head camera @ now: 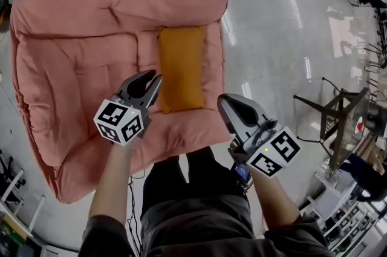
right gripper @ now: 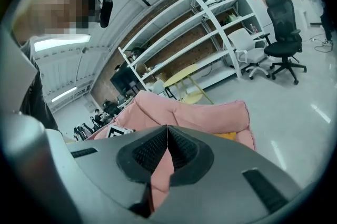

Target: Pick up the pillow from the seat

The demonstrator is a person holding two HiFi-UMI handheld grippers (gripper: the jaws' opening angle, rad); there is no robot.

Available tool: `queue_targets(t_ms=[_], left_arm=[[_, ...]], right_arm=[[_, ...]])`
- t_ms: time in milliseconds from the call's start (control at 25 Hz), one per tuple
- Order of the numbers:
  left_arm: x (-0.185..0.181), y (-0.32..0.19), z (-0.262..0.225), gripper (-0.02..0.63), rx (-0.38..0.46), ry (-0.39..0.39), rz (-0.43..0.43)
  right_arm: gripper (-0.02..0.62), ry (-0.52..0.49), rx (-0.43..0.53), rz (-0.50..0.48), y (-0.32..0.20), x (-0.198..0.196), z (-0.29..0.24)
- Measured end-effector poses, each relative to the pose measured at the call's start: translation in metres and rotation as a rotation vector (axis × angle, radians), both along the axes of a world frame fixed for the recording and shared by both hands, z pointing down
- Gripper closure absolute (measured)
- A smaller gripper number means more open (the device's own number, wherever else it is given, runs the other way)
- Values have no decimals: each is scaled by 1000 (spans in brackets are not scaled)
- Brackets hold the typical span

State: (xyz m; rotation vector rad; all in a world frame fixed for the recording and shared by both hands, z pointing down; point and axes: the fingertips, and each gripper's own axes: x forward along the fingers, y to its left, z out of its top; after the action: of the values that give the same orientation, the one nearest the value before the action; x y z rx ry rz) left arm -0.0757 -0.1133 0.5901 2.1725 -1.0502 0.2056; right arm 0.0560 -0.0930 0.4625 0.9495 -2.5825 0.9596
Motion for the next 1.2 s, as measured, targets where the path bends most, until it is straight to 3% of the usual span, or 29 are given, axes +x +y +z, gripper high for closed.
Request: queue_targets(t_ms=[280,400,680,1040,1200], left_arm=[[13,-10,103,428,-152,30,8],[15,-10,141,345,-224,52,15],[19,-4,202,253,-348,96,19],[34,2,235,199,-470,331,2],[46,0,247,193,-491,382,28]], right_arm=[[580,-37,-73,-16,-5,15,31],[580,-51,-107,-13,-6,20,44],[580,-105,-170,-10,-6,22,66],[580,-135,-210,-5,-10,26,89],[580,-139,-233,6,-14,19,103]])
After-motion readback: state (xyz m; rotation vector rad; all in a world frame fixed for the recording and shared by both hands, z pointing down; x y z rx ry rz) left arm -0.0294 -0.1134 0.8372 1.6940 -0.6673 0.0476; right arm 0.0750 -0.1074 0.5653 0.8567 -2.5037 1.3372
